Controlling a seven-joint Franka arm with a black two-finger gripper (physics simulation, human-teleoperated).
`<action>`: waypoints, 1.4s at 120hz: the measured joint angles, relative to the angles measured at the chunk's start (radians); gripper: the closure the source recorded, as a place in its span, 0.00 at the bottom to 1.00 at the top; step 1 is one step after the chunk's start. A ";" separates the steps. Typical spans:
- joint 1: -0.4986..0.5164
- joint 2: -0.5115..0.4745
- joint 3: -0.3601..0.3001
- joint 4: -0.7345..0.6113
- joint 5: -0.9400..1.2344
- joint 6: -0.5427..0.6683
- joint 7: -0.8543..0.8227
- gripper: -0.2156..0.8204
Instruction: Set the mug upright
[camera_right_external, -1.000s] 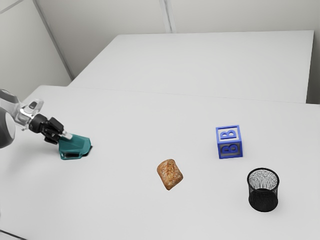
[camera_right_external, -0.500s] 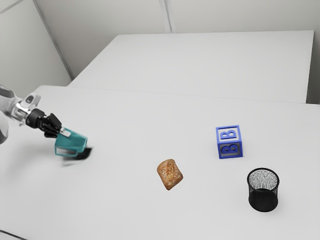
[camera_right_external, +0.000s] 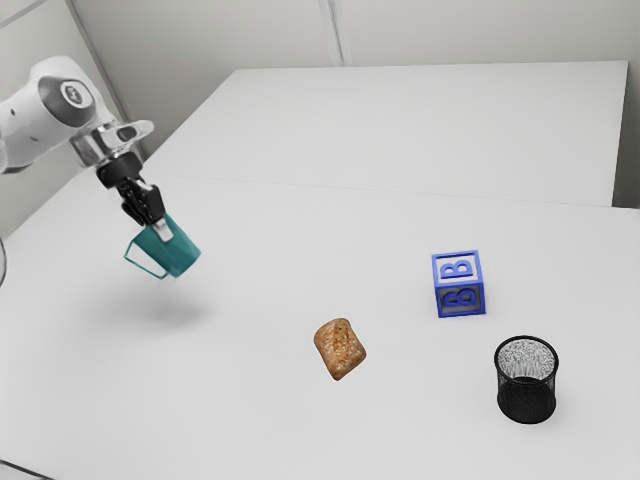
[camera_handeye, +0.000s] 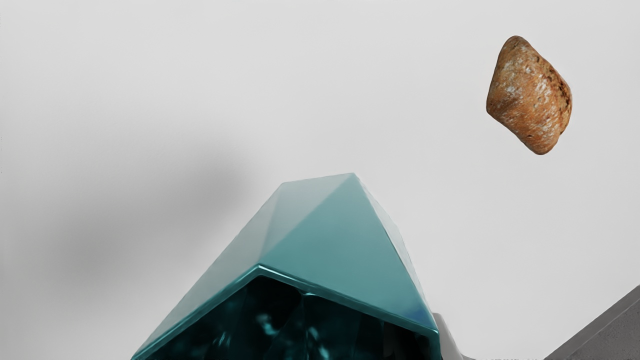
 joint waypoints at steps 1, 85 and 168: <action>-0.001 -0.004 -0.008 0.000 0.010 0.005 -0.004 0.97; 0.000 -0.155 -0.277 -0.435 0.335 0.649 -0.259 0.97; -0.030 -0.079 -0.285 -0.453 0.376 0.738 -0.353 0.72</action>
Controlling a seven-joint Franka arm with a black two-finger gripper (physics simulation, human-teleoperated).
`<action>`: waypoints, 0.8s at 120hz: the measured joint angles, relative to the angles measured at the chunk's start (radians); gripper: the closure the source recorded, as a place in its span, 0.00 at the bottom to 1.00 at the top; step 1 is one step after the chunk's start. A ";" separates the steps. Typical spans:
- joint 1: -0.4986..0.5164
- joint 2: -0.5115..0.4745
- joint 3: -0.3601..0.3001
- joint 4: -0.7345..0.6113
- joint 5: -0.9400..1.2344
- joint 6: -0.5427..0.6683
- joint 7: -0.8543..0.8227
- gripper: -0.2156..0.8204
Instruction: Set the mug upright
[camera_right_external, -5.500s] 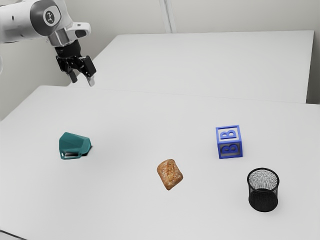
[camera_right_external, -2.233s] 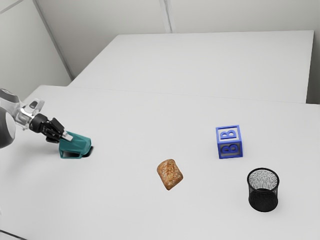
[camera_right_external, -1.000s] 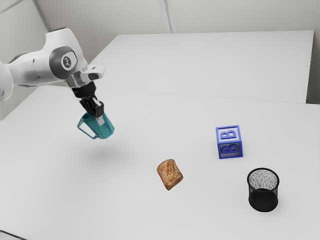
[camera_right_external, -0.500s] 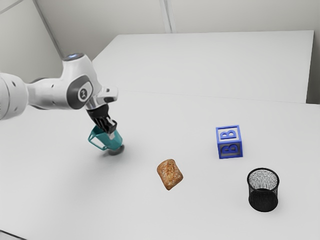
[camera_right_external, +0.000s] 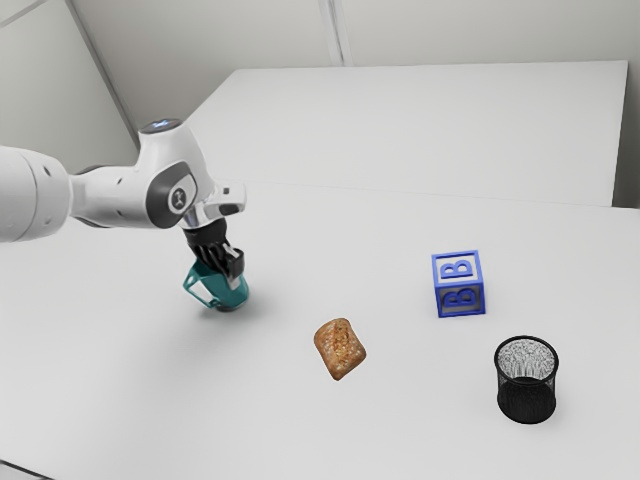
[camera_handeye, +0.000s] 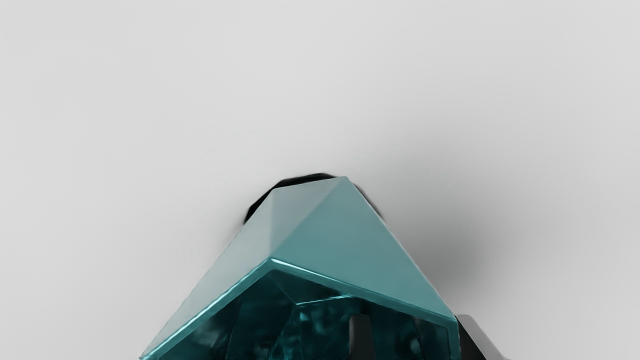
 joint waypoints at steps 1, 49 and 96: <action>0.000 0.000 0.000 0.000 0.000 0.000 0.000 0.70; -0.023 -0.128 0.006 0.087 -0.001 -0.115 -0.009 0.28; -0.017 -0.129 0.011 0.444 -0.013 -0.461 -0.042 0.22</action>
